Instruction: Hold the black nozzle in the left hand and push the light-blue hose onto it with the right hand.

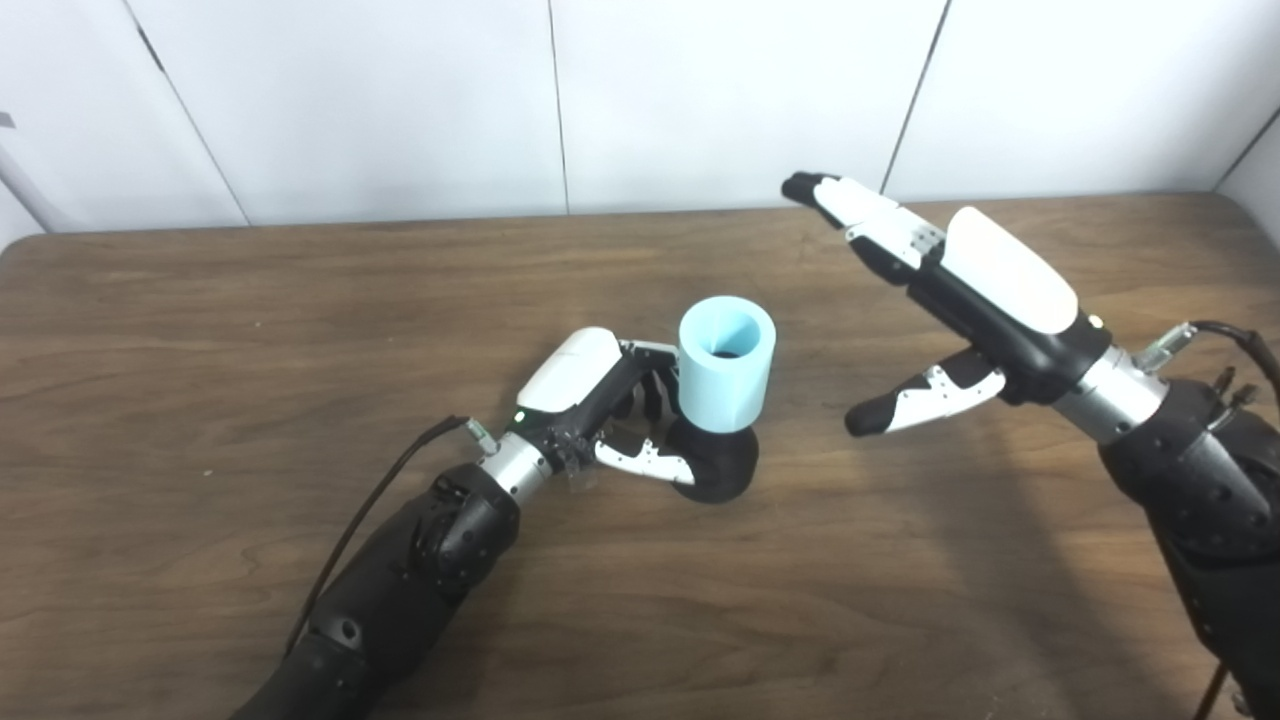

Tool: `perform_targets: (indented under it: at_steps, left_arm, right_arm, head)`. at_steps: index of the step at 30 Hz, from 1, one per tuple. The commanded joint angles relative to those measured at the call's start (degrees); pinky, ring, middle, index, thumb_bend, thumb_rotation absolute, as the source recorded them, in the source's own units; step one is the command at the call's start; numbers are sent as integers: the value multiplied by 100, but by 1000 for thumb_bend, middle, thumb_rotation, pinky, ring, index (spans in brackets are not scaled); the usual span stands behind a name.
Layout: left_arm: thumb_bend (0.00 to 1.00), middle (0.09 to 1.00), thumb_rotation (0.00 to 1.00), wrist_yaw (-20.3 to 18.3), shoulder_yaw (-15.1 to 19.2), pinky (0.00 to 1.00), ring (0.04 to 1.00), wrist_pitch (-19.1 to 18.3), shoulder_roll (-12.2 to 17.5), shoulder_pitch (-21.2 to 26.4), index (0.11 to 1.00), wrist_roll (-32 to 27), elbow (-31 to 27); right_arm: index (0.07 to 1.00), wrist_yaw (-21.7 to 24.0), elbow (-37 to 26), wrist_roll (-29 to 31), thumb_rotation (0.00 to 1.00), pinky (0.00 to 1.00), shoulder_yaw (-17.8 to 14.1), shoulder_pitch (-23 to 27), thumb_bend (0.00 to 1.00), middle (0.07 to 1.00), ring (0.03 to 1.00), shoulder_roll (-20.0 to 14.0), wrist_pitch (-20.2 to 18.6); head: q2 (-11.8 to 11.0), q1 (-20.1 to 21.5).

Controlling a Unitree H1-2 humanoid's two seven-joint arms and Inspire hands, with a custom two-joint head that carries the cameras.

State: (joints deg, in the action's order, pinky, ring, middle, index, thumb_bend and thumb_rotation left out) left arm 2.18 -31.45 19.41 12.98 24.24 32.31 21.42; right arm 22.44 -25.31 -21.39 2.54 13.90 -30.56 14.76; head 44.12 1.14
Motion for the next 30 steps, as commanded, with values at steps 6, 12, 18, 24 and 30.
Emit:
perform_targets:
  at_steps: [6, 12, 18, 24, 30]
  left_arm:
    - [504, 482, 0, -526, -279, 376, 431, -375, 191, -441, 491, 404, 529]
    - [504, 476, 0, -518, -284, 370, 428, -347, 198, -431, 496, 398, 550]
    - [504, 475, 0, -494, -285, 367, 425, -298, 178, -394, 498, 382, 611]
    - [504, 484, 0, -516, -296, 385, 431, -361, 170, -393, 492, 408, 571]
    - [504, 474, 0, -540, -295, 376, 428, -396, 177, -412, 497, 399, 547]
  right_arm:
    - [1000, 354, -454, 200, 1000, 963, 240, 427, 763, 1000, 986, -131, -122]
    - [997, 826, -643, 115, 1000, 986, 567, 630, 782, 1000, 1000, -182, -224]
    - [935, 1220, -684, 232, 928, 935, 737, 769, 794, 971, 988, -246, -393]
    - [853, 1598, -706, 252, 890, 866, 855, 848, 865, 884, 928, -393, -624]
    - [793, 1888, -673, 70, 906, 821, 1038, 914, 885, 839, 881, -582, -801]
  head:
    - [5, 10]
    - [10, 16]
    - [2, 24]
    - [6, 20]
    - [11, 16]
